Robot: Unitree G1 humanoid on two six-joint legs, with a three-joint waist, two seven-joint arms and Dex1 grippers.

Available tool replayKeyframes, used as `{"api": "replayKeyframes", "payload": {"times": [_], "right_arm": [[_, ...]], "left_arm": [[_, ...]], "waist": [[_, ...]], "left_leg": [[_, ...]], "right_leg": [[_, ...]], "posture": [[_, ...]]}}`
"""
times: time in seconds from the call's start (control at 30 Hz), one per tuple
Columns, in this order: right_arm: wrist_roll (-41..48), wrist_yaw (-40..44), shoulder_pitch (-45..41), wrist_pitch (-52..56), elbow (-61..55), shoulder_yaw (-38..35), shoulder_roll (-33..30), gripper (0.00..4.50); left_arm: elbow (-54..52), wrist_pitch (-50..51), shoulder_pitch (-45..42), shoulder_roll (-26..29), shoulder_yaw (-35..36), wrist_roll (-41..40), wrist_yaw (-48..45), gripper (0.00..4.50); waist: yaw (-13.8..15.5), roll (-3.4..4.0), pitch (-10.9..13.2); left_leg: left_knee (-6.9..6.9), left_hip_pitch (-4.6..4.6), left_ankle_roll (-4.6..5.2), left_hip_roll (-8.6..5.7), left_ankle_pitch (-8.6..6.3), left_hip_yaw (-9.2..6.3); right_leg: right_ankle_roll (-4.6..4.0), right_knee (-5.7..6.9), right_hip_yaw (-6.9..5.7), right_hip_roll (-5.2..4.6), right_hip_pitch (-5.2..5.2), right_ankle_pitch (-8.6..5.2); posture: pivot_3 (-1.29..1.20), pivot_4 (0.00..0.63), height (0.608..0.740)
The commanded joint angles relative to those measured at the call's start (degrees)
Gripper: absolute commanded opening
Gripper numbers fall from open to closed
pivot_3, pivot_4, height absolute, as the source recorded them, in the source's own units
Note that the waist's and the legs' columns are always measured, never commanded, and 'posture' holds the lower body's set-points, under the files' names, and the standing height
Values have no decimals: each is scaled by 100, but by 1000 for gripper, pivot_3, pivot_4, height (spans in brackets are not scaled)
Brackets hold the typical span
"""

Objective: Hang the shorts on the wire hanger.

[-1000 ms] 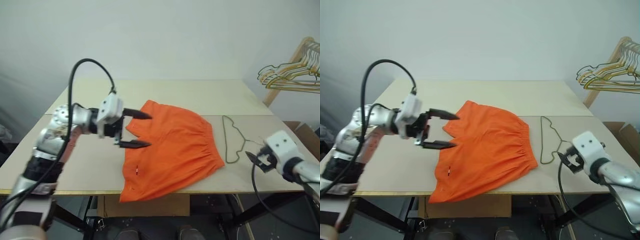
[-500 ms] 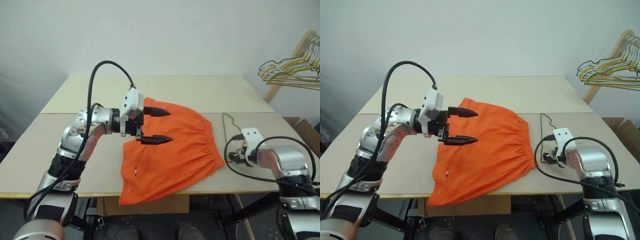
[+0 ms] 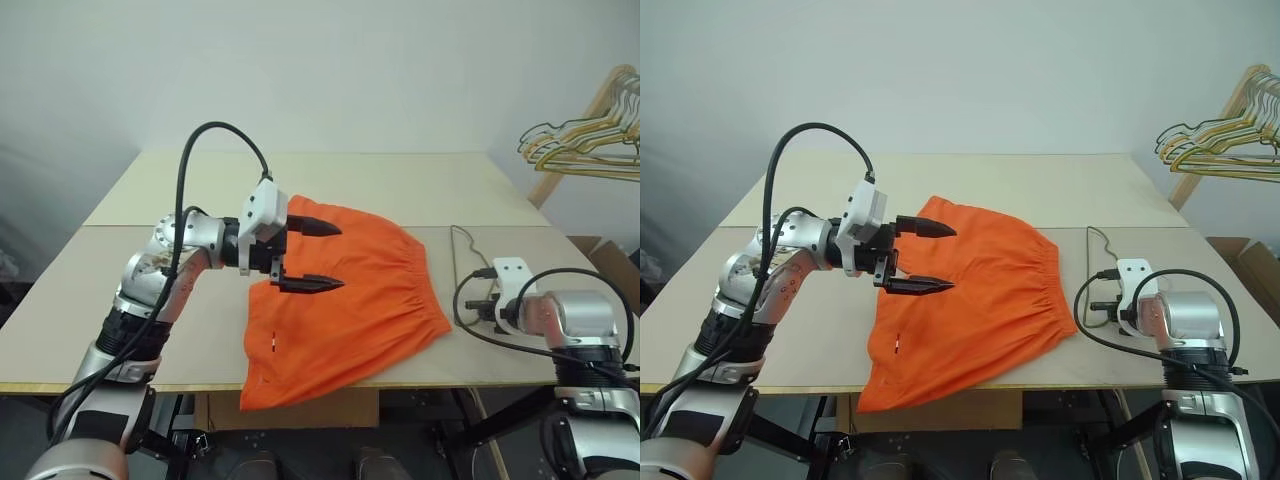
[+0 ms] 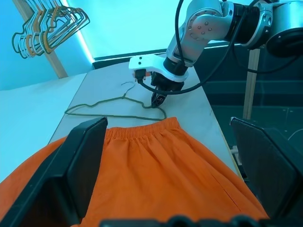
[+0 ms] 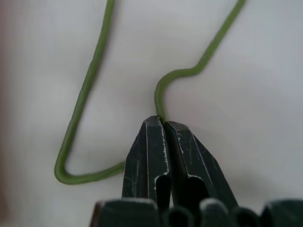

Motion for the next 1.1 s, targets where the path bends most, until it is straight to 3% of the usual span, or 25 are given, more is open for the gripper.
{"api": "replayKeyframes", "payload": {"times": [0.03, 0.07, 0.17, 0.3, 0.57, 0.73, 0.97, 1.03, 1.1], "right_arm": [[-676, -151, 390, -567, -512, 515, -502, 17], [-763, -151, 431, -672, -615, 550, -566, 17], [-1848, -254, 756, -2472, -1289, 1129, -1423, 17], [-2611, -118, 1114, -4863, -1764, 1166, -2205, 17], [-4470, -782, 1538, -8774, -1411, 1206, -3202, 17], [-4968, -1285, 1157, -9833, -978, 1010, -3061, 17], [-5128, -1272, 583, -10382, -731, 904, -2825, 17], [-5123, -1196, 509, -10438, -770, 855, -2762, 17], [-5130, -1143, 476, -10475, -793, 807, -2707, 0]], "left_arm": [[133, -448, -208, -9, 87, 298, -5, 4500], [186, -485, -231, -35, 89, 336, 6, 4500], [523, -566, -467, -174, 126, 426, 60, 4500], [1104, -755, -882, -363, 173, 601, 120, 4500], [2732, -1187, -1993, -576, 269, 968, 62, 4500], [3623, -1036, -2452, -503, 70, 1180, -557, 4500], [4123, -998, -2523, -468, -522, 1654, -1790, 4500], [4224, -1524, -2453, -491, -814, 2109, -1746, 4500], [4297, -1849, -2400, -537, -889, 2356, -1601, 4120]], "waist": [[19, 1, 0], [16, 1, 0], [-12, 17, 10], [-91, 45, 22], [-176, 43, 23], [-190, 43, 23], [-212, 42, 23], [-206, 42, 23], [-187, 42, 23]], "left_leg": [[0, -6, 0, -1, 0, 0], [0, -9, 0, -2, 0, 0], [0, -17, 0, -10, 0, 3], [3, -19, 0, -9, 0, 14], [0, -19, 0, -13, 0, 16], [1, -18, 0, -13, 0, 18], [0, -20, 0, -12, 0, 16], [0, -23, 0, -12, 0, 16], [0, -23, 1, -12, 0, 16]], "right_leg": [[2, -4, -1, -1, -3, -1], [2, -7, -1, -3, -4, -1], [10, -10, 3, -13, -13, 1], [20, -11, 12, -11, -22, 3], [24, -22, 16, -16, -19, 5], [25, -25, 17, -15, -17, 5], [20, -24, 18, -13, -17, 6], [16, -25, 17, -13, -18, 8], [1, -26, 17, -14, -17, 17]], "posture": [[20, 0, 740], [20, 0, 740], [6, 0, 740], [-5, 0, 740], [-26, 0, 740], [-25, 0, 740], [-31, 0, 740], [-31, 0, 740], [-31, 0, 740]]}}
